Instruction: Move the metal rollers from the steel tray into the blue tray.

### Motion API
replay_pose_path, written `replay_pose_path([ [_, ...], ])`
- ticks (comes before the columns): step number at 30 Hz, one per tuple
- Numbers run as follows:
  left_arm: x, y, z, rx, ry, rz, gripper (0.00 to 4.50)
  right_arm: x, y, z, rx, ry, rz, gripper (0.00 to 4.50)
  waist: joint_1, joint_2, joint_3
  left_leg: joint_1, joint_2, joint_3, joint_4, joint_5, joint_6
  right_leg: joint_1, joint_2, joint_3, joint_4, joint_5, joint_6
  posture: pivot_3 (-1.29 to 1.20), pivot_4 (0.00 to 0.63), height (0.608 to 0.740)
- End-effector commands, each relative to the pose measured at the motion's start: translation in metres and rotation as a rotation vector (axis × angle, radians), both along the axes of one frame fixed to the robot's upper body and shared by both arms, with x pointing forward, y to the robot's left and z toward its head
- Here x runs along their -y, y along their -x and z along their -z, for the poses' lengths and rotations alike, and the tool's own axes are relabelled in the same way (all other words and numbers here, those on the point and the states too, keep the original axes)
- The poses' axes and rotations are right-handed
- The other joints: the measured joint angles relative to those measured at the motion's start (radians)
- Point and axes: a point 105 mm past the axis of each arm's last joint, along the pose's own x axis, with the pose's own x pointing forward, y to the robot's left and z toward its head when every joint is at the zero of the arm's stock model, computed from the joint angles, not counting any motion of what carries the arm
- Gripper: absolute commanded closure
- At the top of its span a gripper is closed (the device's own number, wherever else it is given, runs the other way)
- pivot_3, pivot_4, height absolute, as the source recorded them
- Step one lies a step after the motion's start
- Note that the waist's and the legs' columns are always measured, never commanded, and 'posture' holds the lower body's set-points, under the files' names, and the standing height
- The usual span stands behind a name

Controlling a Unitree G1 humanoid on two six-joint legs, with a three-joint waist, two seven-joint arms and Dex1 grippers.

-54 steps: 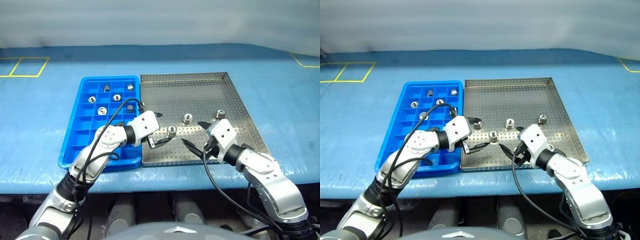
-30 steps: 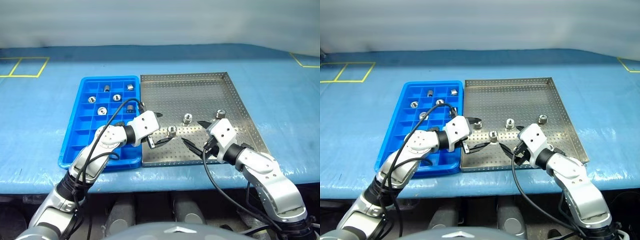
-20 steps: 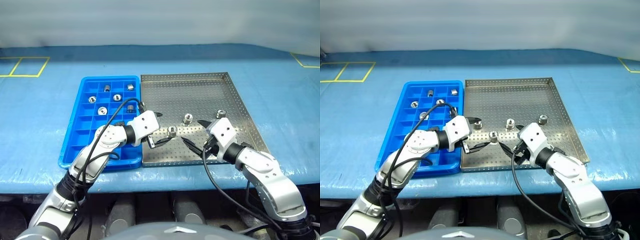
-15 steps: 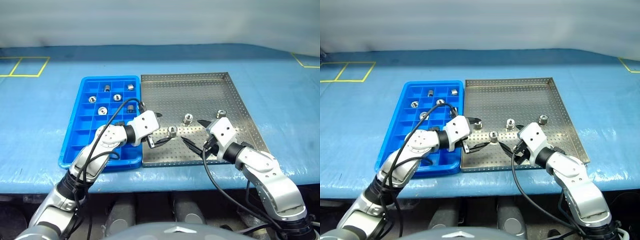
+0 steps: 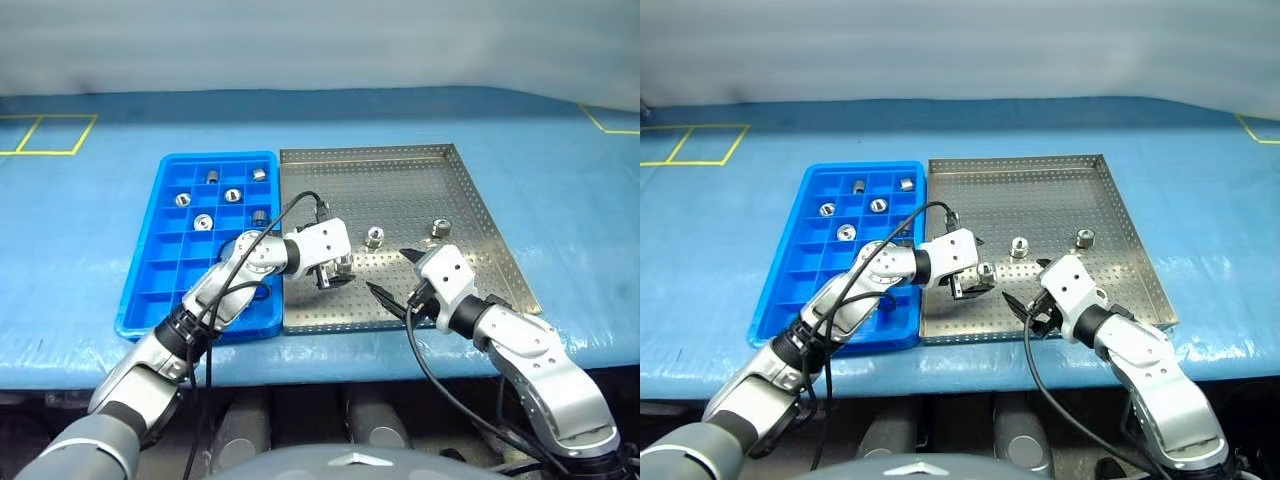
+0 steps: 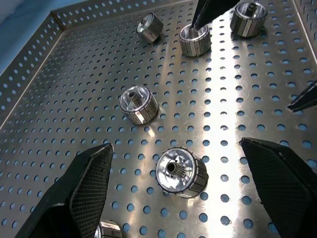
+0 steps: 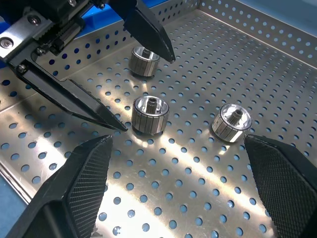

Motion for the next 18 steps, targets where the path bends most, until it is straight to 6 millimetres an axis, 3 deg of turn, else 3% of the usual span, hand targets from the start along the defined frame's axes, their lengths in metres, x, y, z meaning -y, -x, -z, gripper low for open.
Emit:
replay_pose_path([
  [1,-0.001,-0.013,0.004,0.064,-0.095,-0.007,0.0,-0.002,0.002,-0.012,0.058,-0.007,0.007,0.04,-0.004,0.0,0.0,0.0,0.0,0.0,0.0,0.0,0.0,0.0,0.0,0.0,0.0,0.0,0.0,-0.14,0.15,0.74],
  [13,0.008,-0.013,0.022,0.016,-0.124,0.012,0.0,-0.004,0.004,-0.011,0.062,-0.014,0.018,0.04,-0.009,0.0,0.0,0.0,0.0,0.0,0.001,0.0,0.0,0.001,0.0,0.0,0.0,0.0,0.0,-0.15,0.15,0.74],
  [16,0.006,-0.014,0.024,0.014,-0.131,0.006,0.53,-0.004,0.003,-0.011,0.063,-0.013,0.019,0.0,-0.009,0.0,0.0,0.0,0.0,0.0,0.001,0.0,0.0,0.001,0.0,0.0,0.0,0.0,0.0,-0.15,0.15,0.74],
  [18,0.005,-0.014,0.024,0.009,-0.132,0.003,1.19,-0.004,0.002,-0.012,0.066,-0.012,0.018,0.0,-0.01,0.0,0.0,0.0,0.0,0.0,0.001,0.0,0.0,0.001,0.0,0.0,0.0,0.0,0.0,-0.14,0.15,0.74],
])
